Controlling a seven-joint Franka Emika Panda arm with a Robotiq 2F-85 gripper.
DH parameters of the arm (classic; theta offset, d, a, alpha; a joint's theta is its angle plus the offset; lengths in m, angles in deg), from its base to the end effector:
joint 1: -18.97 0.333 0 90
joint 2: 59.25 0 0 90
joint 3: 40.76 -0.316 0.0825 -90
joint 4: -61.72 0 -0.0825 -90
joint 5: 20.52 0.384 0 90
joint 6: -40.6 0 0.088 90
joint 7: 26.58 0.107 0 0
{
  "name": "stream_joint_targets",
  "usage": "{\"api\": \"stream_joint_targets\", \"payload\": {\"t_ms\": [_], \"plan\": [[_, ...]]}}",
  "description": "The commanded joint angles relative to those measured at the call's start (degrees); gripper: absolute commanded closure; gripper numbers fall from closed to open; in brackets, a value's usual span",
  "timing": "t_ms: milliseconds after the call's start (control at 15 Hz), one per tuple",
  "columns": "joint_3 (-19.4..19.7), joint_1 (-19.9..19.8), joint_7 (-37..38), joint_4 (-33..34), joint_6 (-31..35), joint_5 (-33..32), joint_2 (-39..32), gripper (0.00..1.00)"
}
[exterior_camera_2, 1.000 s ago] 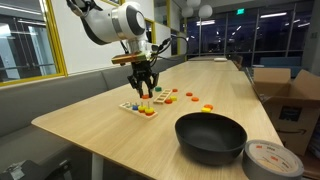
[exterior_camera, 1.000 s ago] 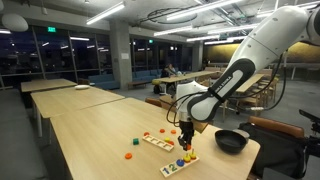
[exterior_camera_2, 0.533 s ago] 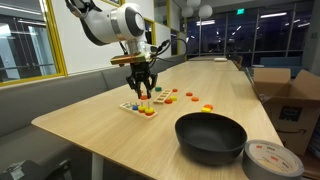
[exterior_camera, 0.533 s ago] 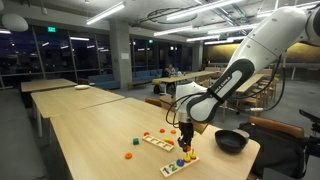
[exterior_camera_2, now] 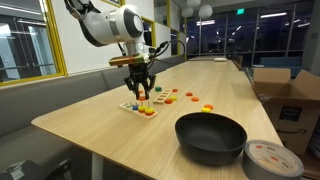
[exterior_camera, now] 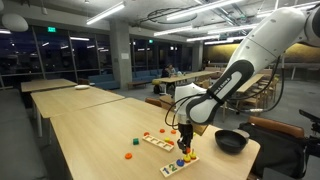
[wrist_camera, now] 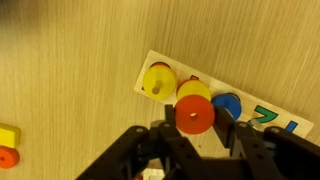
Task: Put the orange circle on top of the orange circle.
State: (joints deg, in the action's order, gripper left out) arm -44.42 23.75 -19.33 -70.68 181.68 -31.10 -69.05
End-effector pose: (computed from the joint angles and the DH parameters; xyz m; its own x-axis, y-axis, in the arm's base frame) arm 0.5158 0.0770 0.2690 0.9865 0.1634 -0.0127 0.1639 -0.9810 0.1043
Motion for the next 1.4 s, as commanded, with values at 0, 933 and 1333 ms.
{"api": "stream_joint_targets", "payload": {"t_ms": [0,933,1333], "plan": [[-0.24,0.37,-1.62,1.05,-0.29,1.37,-0.61,0.78],[-0.26,0.34,-2.58,1.53,-0.40,1.98,-1.94,0.78],[-0.46,0.09,-3.68,2.02,0.11,4.27,-3.13,0.78]]}}
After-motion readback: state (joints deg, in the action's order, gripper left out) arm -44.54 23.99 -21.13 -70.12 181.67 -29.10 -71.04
